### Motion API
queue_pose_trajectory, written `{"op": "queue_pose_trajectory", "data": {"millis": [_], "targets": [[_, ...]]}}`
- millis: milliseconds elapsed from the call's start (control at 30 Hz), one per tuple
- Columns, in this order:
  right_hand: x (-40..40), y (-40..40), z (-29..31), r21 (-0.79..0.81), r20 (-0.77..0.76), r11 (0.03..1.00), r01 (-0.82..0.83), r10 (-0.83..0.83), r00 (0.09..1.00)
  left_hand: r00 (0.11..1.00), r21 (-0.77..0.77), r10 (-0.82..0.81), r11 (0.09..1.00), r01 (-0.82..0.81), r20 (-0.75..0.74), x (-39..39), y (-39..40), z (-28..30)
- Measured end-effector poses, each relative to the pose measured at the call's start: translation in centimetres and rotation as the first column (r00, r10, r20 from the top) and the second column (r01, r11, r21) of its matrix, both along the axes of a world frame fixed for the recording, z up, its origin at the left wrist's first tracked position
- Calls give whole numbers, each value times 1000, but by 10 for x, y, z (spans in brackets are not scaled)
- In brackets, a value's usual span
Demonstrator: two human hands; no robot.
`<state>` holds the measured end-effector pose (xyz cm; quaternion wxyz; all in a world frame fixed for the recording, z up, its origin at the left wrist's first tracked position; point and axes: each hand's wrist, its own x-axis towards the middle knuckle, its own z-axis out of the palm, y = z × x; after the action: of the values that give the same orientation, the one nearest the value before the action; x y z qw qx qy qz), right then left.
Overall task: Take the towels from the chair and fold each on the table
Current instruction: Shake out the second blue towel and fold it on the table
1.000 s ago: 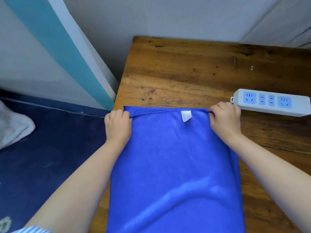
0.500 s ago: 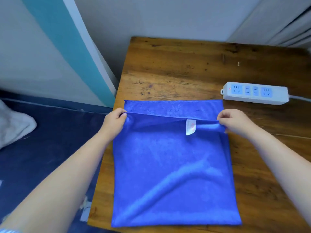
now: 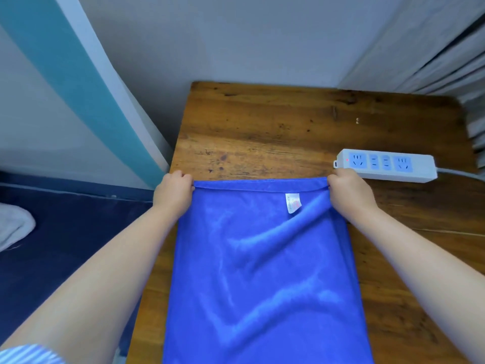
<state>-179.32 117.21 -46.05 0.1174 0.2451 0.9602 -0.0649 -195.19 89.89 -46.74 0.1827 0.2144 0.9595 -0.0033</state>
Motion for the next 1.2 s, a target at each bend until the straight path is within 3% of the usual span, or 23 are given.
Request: {"op": "queue_pose_trajectory", "data": {"millis": [233,467,600,700,833,1033,1200], "targets": [[-16,1,-3,-61,120,998,-22,29,992,989,21,-103,995,101,103,-11,1,-5],[-26,8,11,-80,247,985,-150,165,955,982,16,-131,991,130,138,-15,-3,-1],[-24,8,11,-176,160,972,-158,187,969,985,30,-14,1000,9,174,-19,-1,-3],[-20,5,11,-266,25,944,-195,209,978,992,10,-1,1000,0,130,-21,-2,-5],[-19,14,15,-314,-24,928,-198,201,979,997,-53,-21,998,26,77,-23,-7,-5],[-23,25,29,-425,-185,903,-68,-13,983,997,-9,55,998,-54,57,-26,-19,-5],[-24,24,27,-475,-166,879,31,-124,978,985,113,105,986,-121,140,-24,-28,-6]]}}
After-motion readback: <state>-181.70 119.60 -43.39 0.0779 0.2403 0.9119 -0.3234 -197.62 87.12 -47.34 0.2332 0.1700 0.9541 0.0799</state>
